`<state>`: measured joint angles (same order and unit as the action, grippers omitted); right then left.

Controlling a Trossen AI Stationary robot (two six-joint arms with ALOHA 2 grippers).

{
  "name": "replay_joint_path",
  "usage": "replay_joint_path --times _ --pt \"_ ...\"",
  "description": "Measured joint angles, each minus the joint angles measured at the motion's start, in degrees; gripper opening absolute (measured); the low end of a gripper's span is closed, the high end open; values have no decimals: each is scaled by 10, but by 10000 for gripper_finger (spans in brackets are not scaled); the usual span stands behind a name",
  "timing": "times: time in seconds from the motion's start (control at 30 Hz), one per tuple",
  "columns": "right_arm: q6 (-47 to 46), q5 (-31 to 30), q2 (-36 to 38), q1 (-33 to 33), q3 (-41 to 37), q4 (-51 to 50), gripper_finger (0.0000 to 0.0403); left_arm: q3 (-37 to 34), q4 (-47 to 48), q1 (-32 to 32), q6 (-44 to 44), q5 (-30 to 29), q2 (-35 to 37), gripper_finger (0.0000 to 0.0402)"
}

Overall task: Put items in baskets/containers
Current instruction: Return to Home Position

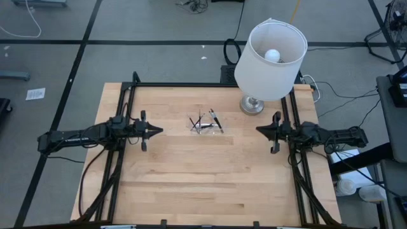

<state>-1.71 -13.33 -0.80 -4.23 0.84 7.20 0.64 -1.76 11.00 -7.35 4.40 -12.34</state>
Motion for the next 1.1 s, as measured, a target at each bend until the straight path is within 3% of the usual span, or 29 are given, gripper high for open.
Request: replay_joint_path --times 0.13,1.1 --pt "-36 0 0 0 0 -10 0 0 0 0 2 0 0 42" --pt "-36 -1 0 0 0 -11 0 0 1 0 2 0 0 44"
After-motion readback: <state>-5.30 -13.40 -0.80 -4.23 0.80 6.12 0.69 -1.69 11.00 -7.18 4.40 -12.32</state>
